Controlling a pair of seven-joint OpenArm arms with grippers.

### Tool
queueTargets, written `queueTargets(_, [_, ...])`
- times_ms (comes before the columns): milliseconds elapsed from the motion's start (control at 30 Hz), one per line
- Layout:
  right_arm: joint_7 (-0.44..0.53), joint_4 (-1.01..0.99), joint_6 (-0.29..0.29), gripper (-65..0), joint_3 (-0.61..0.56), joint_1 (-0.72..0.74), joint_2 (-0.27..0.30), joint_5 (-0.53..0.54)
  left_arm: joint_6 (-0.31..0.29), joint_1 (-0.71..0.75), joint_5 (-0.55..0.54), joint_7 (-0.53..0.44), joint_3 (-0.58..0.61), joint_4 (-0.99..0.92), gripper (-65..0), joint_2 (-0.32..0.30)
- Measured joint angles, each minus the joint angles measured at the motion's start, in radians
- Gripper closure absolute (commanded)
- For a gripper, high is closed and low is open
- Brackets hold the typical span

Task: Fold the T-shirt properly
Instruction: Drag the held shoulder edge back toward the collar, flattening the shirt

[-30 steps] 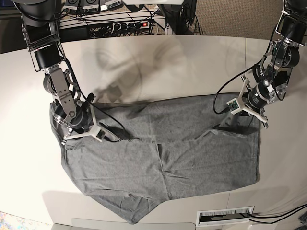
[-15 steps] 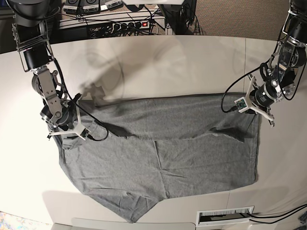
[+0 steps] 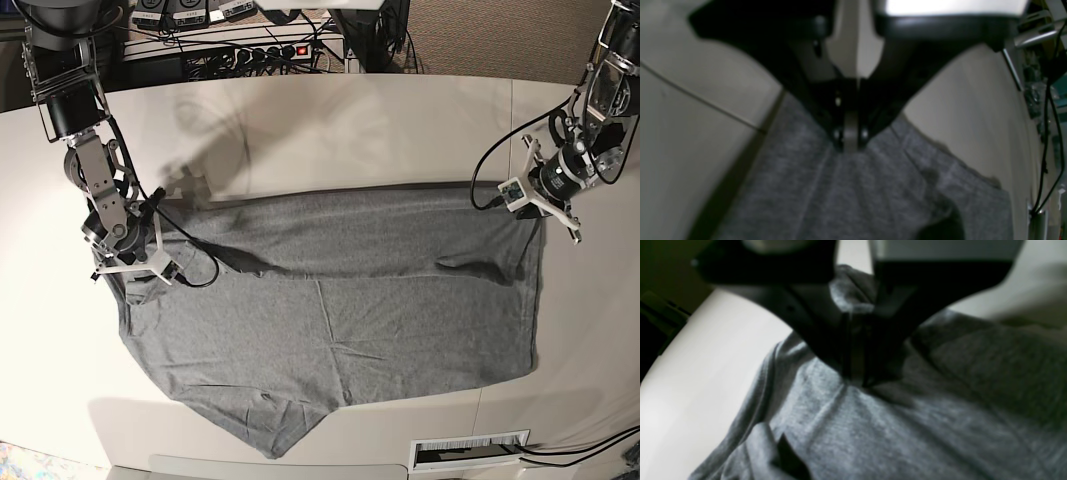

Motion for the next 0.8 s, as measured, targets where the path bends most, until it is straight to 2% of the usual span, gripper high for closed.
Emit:
queueTargets(233, [-0.090, 0.082, 0.006, 0.0, 0.000, -0.028, 0.003, 0.034, -0.036, 0.016, 0.019, 0.051, 0.005, 0.060, 0.0, -0.029])
queueTargets(400, [-0.101, 0.089, 0.007, 0.0, 0.000, -0.039, 0.011, 0.051, -0.110, 0.017, 0.015, 0.058, 0.007, 0.086, 0.0, -0.065])
queueTargets(667, [-0.093, 0.169, 0.006, 0.0, 0.000, -0.124, 0.092, 0.077, -0.154, 0.045, 0.005, 0.051, 0.008, 0.110, 0.0, -0.121])
queueTargets(800, [-0.093, 0.208, 0.006, 0.0, 0.000, -0.167, 0.122, 0.076, -0.156, 0.103, 0.008, 0.055, 0.009, 0.167, 0.0, -0.159])
